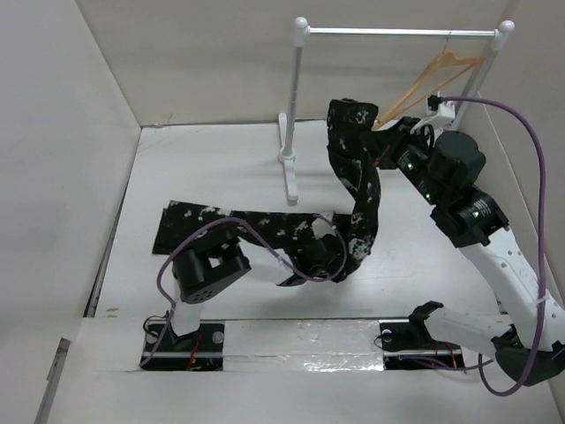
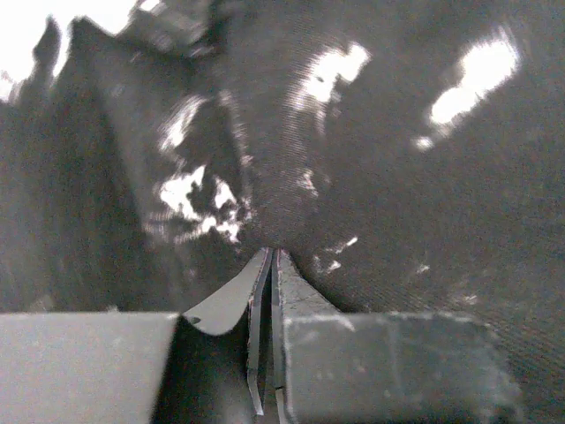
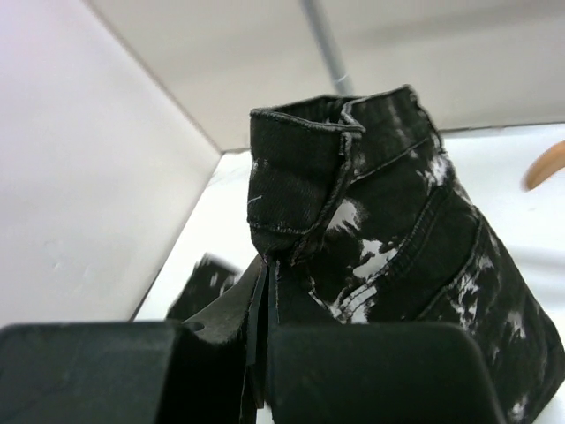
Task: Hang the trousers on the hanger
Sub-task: Fold the trousers at the center of the board.
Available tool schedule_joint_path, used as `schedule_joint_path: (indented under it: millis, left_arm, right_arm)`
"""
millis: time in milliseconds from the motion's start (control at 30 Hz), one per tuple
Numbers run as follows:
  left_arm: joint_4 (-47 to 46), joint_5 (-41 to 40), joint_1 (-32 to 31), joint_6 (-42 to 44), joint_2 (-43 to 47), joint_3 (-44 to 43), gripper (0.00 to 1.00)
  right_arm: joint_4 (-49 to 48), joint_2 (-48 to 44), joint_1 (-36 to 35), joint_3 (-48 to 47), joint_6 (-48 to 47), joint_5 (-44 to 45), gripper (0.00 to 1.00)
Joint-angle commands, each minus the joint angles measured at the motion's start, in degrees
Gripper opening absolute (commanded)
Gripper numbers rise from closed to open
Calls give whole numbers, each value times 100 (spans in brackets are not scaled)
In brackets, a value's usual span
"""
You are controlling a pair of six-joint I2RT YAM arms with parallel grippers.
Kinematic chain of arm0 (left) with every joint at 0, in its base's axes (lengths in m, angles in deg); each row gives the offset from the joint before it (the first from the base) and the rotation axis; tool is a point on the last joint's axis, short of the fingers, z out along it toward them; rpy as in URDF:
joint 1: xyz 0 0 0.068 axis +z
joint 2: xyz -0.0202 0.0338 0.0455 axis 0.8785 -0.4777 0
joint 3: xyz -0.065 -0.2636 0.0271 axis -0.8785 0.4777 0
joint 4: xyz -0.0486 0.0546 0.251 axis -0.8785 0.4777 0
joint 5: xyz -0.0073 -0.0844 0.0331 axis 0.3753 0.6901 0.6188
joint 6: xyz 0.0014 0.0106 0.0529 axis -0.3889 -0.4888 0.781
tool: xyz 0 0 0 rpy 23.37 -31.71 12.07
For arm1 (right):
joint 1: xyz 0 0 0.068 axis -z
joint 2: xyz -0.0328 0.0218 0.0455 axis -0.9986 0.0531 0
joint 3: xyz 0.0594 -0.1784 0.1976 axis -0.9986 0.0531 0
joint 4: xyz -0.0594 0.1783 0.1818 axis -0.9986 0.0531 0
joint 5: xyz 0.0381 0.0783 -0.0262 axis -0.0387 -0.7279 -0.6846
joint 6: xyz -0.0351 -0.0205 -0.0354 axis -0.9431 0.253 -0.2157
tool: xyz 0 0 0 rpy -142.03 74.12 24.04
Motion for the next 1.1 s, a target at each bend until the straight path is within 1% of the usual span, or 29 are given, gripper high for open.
schedule_joint_path:
  millis: [0, 67, 133, 167, 200, 233, 267, 300, 333, 367, 400, 433, 467, 500, 533, 567, 600, 633, 700, 767, 800, 867, 933, 1000, 1033, 1067]
  left_arm:
    - [-86, 660, -233, -44, -471, -979, 0]
    - [151, 581, -234, -18, -482, -1304, 0]
    - [248, 302, -234, 26, -167, -1210, 1]
    - [249, 221, -78, 44, 9, -931, 6]
    - [266, 168, 20, 79, 411, -745, 11]
    - [275, 98, 125, 88, 650, -552, 19]
    - [293, 45, 231, 114, 931, -124, 25]
    - [327, -34, 432, 158, 1534, 89, 33]
    - [537, -252, 547, 184, 1836, 265, 33]
    - [669, -359, 670, 220, 2187, 606, 39]
    - [801, -429, 941, 272, 2878, 749, 39]
    - [1150, -552, 1109, 334, 3607, 968, 39]
    - [1328, -596, 1276, 369, 3614, 1066, 39]
    - [1486, -606, 1460, 430, 4362, 1154, 40]
    - [1810, -553, 1862, 518, 4718, 1216, 40]
    - [1987, -483, 2101, 580, 5087, 1277, 40]
    - [2128, -396, 2321, 650, 5743, 1287, 40]
    - [2417, -195, 2785, 729, 6028, 1261, 44]
    - [2743, 0, 3200, 905, 6774, 1042, 45]
    - [3296, 106, 3639, 1010, 7154, 639, 45]
    - [3429, 98, 3711, 1107, 7487, 480, 45]
    - [3798, -112, 3773, 1239, 7744, 15, 48]
    - [4149, -271, 3774, 1415, 7982, -294, 49]
    - [4309, -473, 3774, 1503, 8140, -602, 49]
    - [4440, -587, 3774, 1529, 8184, -655, 50]
    - [4467, -597, 3774, 1512, 8228, -682, 51]
  right_arm:
    - [-619, 23, 160, -853, -83, -327, 0]
    - [-504, 112, 108, -888, -153, -336, 0]
    - [-530, 103, 37, -731, -206, -284, 0]
    - [-582, 103, -33, -643, -206, -266, 0]
    - [-696, 94, -33, -477, -198, -275, 0]
    - [-749, 112, -86, -414, -171, -284, 0]
    - [-819, 173, -86, -353, -145, -327, 0]
    - [-925, 217, -138, -318, -136, -328, 0]
    - [-969, 287, -217, -308, -110, -354, 0]
    - [-1004, 453, -270, -317, -101, -371, 0]
    - [-1066, 542, -323, -343, -101, -354, 0]
    - [-1127, 708, -437, -422, -118, -267, 0]
    - [-1171, 709, -490, -457, -127, -240, 0]
    - [-1224, 884, -543, -493, -127, -231, 0]
    - [-1277, 972, -595, -519, -127, -214, 0]
    - [-1364, 1069, -752, -606, -118, -153, 0]
    - [-1400, 1287, -841, -668, -110, -108, 0]
    - [-1418, 1420, -938, -738, -110, -64, 0]
    - [-1488, 1692, -1315, -1002, -179, 241, 0]
    - [-1523, 2158, -1561, -1212, -241, 445, 0]
    - [-1532, 2325, -1815, -1440, -259, 628, 0]
    - [-1611, 2826, -2054, -1643, -338, 762, 0]
    - [-1873, 3177, -2466, -1846, -364, 850, 0]
    - [-1980, 3845, -2800, -2056, -400, 1068, 0]
    - [-2024, 4108, -3133, -2266, -417, 1148, 0]
    - [-2068, 4668, -3293, -2373, -435, 1236, 0]
